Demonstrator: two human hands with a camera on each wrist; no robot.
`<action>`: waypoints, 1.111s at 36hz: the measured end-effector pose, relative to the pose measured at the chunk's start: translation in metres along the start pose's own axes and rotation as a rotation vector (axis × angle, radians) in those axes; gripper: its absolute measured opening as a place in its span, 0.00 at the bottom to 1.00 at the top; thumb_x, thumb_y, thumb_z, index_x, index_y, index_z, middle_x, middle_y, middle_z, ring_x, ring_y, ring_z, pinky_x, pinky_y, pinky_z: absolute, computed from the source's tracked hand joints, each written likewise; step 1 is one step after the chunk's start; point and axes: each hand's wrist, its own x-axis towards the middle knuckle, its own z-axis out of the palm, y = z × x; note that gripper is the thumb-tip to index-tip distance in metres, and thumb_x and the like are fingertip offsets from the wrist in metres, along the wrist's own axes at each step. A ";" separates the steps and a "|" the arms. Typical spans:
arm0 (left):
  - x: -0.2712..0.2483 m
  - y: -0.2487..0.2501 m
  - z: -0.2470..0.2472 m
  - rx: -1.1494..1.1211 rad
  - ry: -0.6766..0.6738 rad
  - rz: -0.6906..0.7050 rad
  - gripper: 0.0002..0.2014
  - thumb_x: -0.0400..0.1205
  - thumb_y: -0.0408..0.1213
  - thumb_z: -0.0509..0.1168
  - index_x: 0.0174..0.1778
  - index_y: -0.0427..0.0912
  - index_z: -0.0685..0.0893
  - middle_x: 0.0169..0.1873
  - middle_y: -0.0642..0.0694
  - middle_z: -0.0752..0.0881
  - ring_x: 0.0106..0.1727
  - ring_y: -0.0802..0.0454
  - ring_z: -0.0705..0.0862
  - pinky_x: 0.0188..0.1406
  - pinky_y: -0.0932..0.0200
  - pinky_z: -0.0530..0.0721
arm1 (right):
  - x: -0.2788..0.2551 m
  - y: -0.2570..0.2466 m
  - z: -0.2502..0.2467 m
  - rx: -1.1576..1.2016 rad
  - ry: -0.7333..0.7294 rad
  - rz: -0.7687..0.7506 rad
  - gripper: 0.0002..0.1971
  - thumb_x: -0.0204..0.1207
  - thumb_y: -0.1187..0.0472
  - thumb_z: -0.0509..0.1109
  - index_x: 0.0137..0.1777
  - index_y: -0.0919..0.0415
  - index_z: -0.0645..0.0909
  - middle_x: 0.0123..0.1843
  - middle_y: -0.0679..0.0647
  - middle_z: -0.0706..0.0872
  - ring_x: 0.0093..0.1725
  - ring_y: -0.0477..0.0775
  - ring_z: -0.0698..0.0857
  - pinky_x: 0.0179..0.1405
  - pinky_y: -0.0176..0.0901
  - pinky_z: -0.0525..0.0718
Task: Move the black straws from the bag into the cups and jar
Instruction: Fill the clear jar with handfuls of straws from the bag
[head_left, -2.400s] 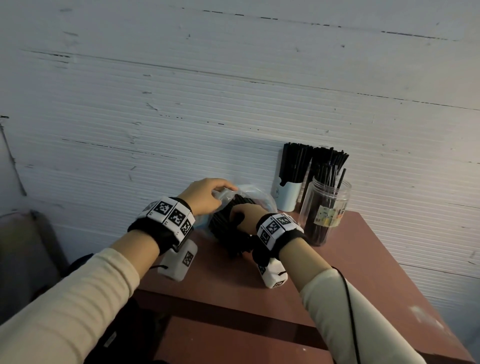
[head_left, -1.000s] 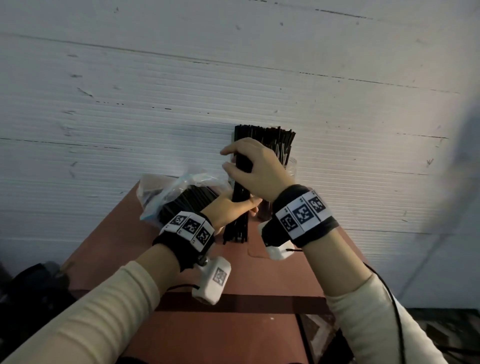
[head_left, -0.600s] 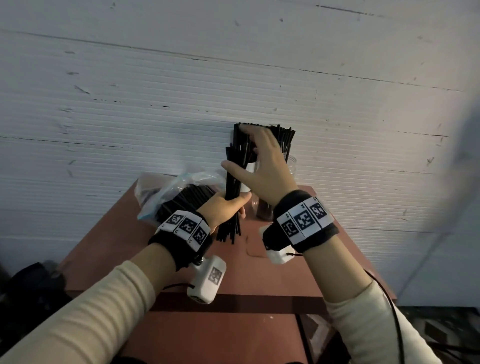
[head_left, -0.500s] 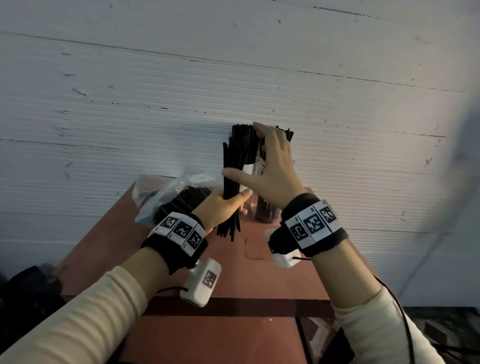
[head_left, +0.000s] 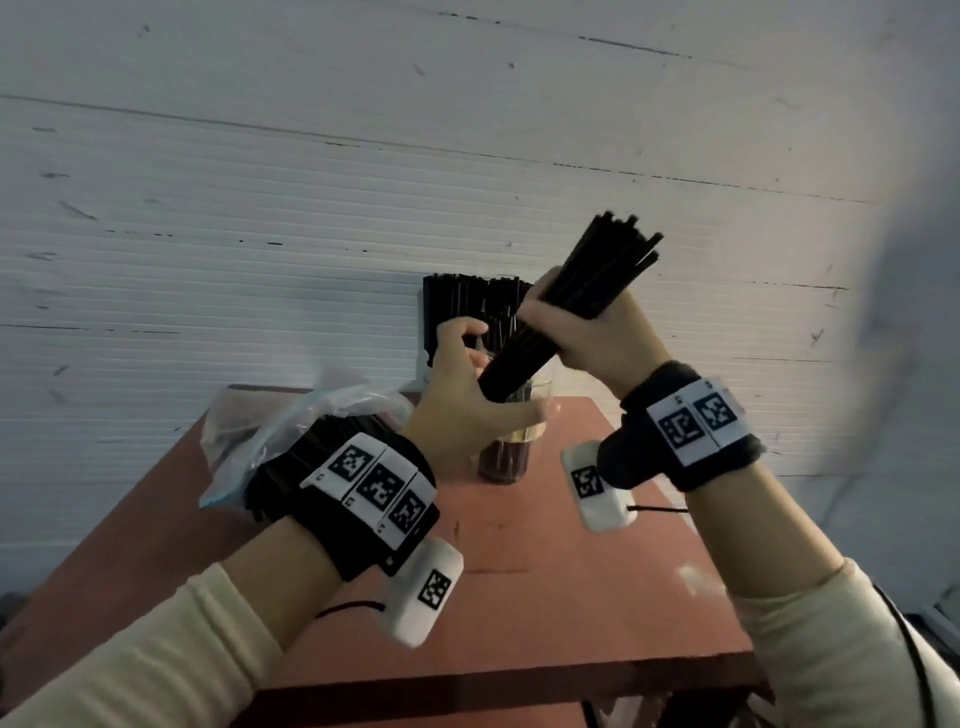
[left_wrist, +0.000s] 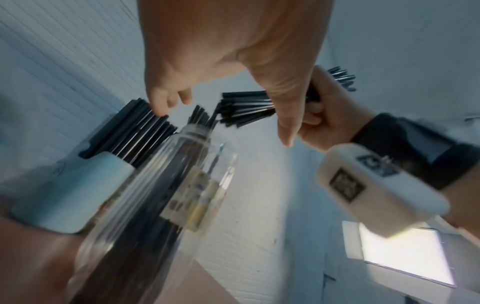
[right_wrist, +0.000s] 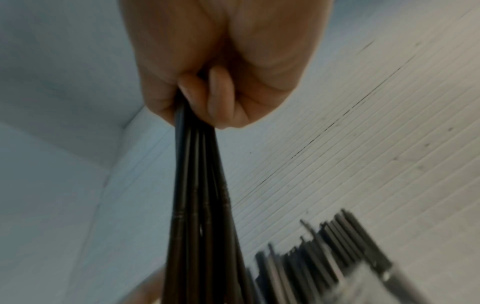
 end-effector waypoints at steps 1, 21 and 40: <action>0.005 -0.001 0.003 0.013 0.037 0.016 0.51 0.53 0.57 0.80 0.66 0.60 0.56 0.63 0.48 0.69 0.63 0.56 0.73 0.58 0.62 0.75 | 0.008 0.001 -0.009 0.016 0.060 0.010 0.04 0.75 0.66 0.71 0.39 0.62 0.82 0.28 0.48 0.79 0.23 0.42 0.75 0.20 0.32 0.70; 0.061 -0.048 0.009 0.108 -0.112 -0.161 0.47 0.64 0.43 0.84 0.76 0.49 0.65 0.57 0.57 0.83 0.58 0.60 0.83 0.52 0.65 0.79 | 0.068 0.068 -0.017 -0.172 -0.369 0.429 0.12 0.72 0.54 0.78 0.46 0.63 0.86 0.29 0.56 0.83 0.25 0.49 0.78 0.23 0.37 0.77; 0.055 -0.047 0.009 0.120 -0.175 -0.176 0.64 0.61 0.55 0.84 0.85 0.52 0.48 0.80 0.52 0.67 0.80 0.53 0.67 0.80 0.48 0.67 | 0.042 0.049 0.005 -0.606 -0.153 -0.034 0.23 0.85 0.44 0.57 0.75 0.52 0.74 0.73 0.49 0.78 0.73 0.50 0.75 0.70 0.42 0.71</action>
